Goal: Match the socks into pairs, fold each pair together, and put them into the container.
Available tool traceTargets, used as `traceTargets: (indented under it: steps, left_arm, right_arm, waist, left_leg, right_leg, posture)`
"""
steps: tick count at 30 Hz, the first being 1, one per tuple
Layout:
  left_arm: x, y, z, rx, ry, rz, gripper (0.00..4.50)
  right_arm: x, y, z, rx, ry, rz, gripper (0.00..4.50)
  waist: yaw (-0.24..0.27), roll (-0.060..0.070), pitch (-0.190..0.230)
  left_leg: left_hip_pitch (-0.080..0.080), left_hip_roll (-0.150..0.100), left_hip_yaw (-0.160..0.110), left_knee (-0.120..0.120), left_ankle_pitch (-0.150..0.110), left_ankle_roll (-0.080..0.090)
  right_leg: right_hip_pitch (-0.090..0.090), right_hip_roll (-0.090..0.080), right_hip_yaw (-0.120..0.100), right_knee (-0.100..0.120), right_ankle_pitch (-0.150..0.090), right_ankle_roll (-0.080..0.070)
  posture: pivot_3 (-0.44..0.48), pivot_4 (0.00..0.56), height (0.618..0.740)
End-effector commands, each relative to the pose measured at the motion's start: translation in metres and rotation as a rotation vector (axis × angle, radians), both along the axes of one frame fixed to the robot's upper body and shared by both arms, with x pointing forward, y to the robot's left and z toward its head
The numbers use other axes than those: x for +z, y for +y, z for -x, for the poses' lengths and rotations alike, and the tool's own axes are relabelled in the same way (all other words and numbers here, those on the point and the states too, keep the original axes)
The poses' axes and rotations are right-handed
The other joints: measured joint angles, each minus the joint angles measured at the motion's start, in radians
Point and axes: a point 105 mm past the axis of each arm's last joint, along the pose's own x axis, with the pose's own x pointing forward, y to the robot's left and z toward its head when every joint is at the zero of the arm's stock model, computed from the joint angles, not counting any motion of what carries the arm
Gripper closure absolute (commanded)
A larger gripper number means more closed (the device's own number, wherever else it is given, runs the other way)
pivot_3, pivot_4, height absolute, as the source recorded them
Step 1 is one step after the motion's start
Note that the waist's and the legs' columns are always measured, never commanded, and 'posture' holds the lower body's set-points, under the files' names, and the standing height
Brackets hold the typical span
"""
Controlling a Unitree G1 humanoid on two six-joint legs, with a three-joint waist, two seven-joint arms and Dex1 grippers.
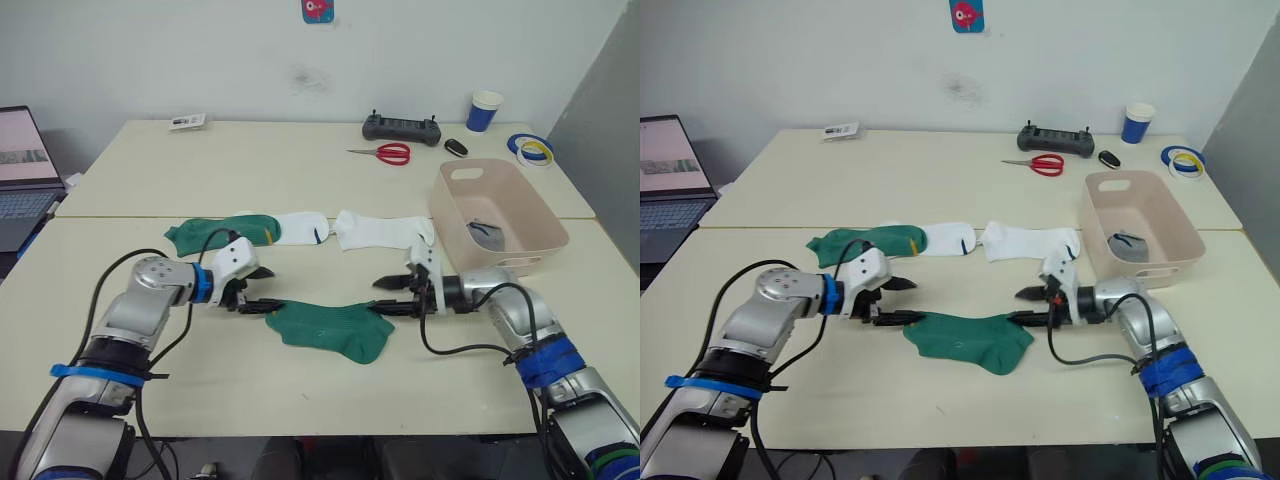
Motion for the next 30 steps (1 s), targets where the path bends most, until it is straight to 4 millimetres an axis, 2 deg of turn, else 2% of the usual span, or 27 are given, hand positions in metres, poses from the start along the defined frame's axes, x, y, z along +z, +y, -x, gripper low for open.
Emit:
traceTargets:
  steps: [1, 7, 9, 13, 18, 24, 27, 30]
  left_arm:
    - [0.023, 0.01, 0.013, 0.014, -0.116, 0.046, 0.02]
    - [0.036, -0.007, 0.058, -0.161, -0.213, 0.055, 0.02]
    - [0.031, -0.01, 0.073, -0.206, -0.199, 0.031, 0.02]
    - [0.019, -0.018, 0.088, -0.214, -0.234, 0.003, 0.02]
    - [0.001, -0.029, 0.096, -0.174, -0.284, -0.011, 0.02]
    - [-0.019, -0.037, 0.08, -0.068, -0.353, -0.058, 0.02]
    - [-0.028, -0.038, 0.082, -0.07, -0.341, -0.073, 0.02]
    - [-0.032, -0.036, 0.079, -0.057, -0.339, -0.084, 0.62]
  right_arm:
    - [0.027, -0.008, 0.011, 0.049, -0.132, -0.011, 1.28]
    - [0.024, -0.005, 0.048, 0.19, -0.242, 0.065, 1.28]
    - [0.019, -0.003, 0.056, 0.229, -0.269, 0.092, 1.28]
    - [0.012, 0.0, 0.064, 0.241, -0.258, 0.083, 1.28]
    - [0.004, -0.001, 0.07, 0.255, -0.247, 0.089, 1.28]
    - [-0.014, -0.003, 0.071, 0.308, -0.317, 0.189, 1.28]
    - [-0.023, -0.008, 0.071, 0.364, -0.379, 0.264, 1.28]
    - [-0.027, -0.008, 0.066, 0.382, -0.415, 0.286, 1.28]
  waist:
    - [-0.003, 0.0, 0.0]
    - [-0.002, 0.0, 0.0]
    - [-0.002, 0.0, 0.0]
    - [-0.004, 0.0, 0.0]
    - [-0.003, 0.0, 0.0]
    - [0.0, 0.0, 0.0]
    - [0.0, 0.0, 0.0]
    - [0.001, 0.0, 0.0]
  left_leg:
    - [0.0, 0.0, 0.0, 0.0, 0.0, 0.0]
    - [0.0, 0.001, -0.003, -0.003, 0.0, 0.0]
    - [0.001, 0.0, -0.003, -0.002, 0.0, 0.0]
    - [0.002, 0.0, -0.001, -0.002, 0.0, 0.0]
    - [0.003, -0.001, -0.001, -0.001, 0.0, 0.0]
    - [0.002, -0.001, -0.001, -0.001, 0.0, 0.0]
    - [0.002, -0.001, -0.001, -0.001, 0.0, 0.0]
    - [0.003, -0.001, 0.0, -0.001, 0.0, 0.0]
  right_leg:
    - [0.0, -0.001, 0.0, 0.0, 0.0, 0.0]
    - [0.001, -0.004, 0.0, -0.001, -0.001, 0.001]
    - [0.002, -0.004, 0.001, -0.001, -0.003, 0.005]
    - [0.003, -0.005, 0.002, -0.003, -0.003, 0.005]
    - [0.004, -0.005, 0.002, -0.002, -0.003, 0.005]
    - [0.004, -0.005, 0.002, -0.003, -0.003, 0.005]
    - [0.004, -0.005, 0.002, -0.003, -0.003, 0.005]
    - [0.004, -0.005, 0.002, -0.003, -0.003, 0.005]
  posture:
    - [0.0, 0.15, 0.74]
    - [0.0, 0.15, 0.74]
    - [0.0, 0.15, 0.74]
    - [0.0, 0.15, 0.74]
    - [0.0, 0.15, 0.74]
    - [0.0, 0.15, 0.74]
    - [0.0, 0.15, 0.74]
    - [0.0, 0.15, 0.74]
